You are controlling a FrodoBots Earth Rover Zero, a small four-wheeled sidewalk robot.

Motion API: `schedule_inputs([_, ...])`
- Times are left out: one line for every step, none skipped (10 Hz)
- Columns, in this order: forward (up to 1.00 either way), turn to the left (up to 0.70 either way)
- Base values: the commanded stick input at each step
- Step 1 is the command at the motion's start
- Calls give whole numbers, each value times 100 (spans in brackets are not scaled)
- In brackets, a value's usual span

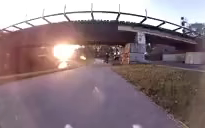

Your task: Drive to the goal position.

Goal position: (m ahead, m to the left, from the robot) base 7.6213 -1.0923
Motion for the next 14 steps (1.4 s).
schedule_inputs([100, 16])
schedule_inputs([100, 38])
schedule_inputs([100, 0])
schedule_inputs([100, 0])
schedule_inputs([100, 0])
schedule_inputs([100, 0])
schedule_inputs([100, 0])
schedule_inputs([100, 0])
schedule_inputs([100, 0])
schedule_inputs([100, 0])
schedule_inputs([100, 0])
schedule_inputs([100, 0])
schedule_inputs([100, 0])
schedule_inputs([100, 0])
